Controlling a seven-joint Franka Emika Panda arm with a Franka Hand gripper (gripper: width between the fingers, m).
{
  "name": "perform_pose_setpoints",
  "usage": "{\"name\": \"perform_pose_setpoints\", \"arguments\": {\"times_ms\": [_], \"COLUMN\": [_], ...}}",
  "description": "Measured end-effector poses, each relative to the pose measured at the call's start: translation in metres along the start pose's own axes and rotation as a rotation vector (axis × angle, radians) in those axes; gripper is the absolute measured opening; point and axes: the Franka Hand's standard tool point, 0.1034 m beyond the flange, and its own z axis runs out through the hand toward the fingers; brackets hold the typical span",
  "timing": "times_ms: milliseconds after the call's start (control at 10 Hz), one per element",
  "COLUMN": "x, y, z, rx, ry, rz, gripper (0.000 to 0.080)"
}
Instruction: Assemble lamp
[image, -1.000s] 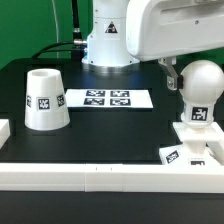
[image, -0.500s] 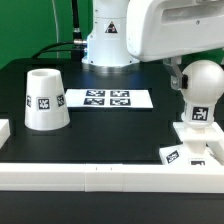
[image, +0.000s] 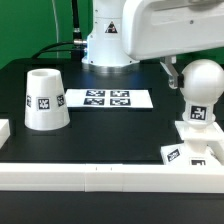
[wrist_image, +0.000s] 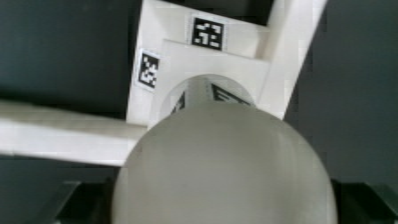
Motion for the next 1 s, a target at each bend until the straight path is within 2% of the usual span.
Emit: {"name": "perform_pose_setpoints", "arguments": {"times_ms": [400,1000], "x": [0.0009,0.0010], "y": [0.0034,0.0051], "z": [-0.0003,-0.0002], "rx": [0.007,0.010], "ry": [0.016,0.015], "rz": [0.394,0.667], "gripper": [0.0576,0.0576]}}
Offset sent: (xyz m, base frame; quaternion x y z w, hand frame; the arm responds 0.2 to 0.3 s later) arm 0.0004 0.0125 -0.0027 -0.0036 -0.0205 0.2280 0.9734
